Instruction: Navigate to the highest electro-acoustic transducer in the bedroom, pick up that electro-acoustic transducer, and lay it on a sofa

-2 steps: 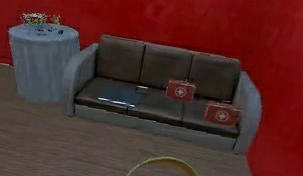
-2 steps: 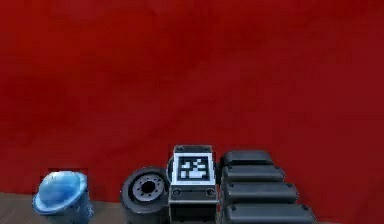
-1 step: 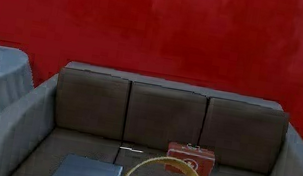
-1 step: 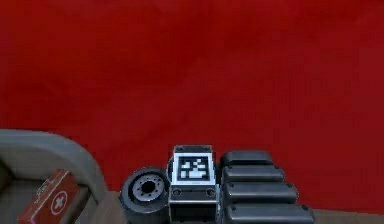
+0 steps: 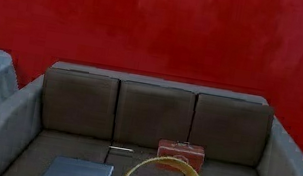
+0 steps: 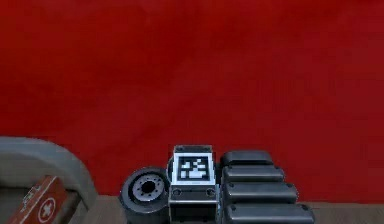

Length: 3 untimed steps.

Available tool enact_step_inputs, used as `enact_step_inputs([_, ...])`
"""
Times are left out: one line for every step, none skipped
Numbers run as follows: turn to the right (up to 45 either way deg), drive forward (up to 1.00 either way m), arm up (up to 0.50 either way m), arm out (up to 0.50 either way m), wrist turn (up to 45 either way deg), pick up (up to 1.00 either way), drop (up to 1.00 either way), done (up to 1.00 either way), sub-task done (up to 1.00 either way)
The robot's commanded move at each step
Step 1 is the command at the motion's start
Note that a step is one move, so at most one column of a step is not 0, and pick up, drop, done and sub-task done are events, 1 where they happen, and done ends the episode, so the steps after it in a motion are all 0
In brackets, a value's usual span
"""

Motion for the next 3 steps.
enact_step_inputs([0.0,0.30,0.00,0.00,0.0,0.00,0.00,0.00,0.00])
enact_step_inputs([45.0,0.00,0.00,0.00,0.0,0.00,0.00,0.00,0.00])
enact_step_inputs([45.0,0.00,0.00,0.00,0.0,0.00,0.00,0.00,0.00])
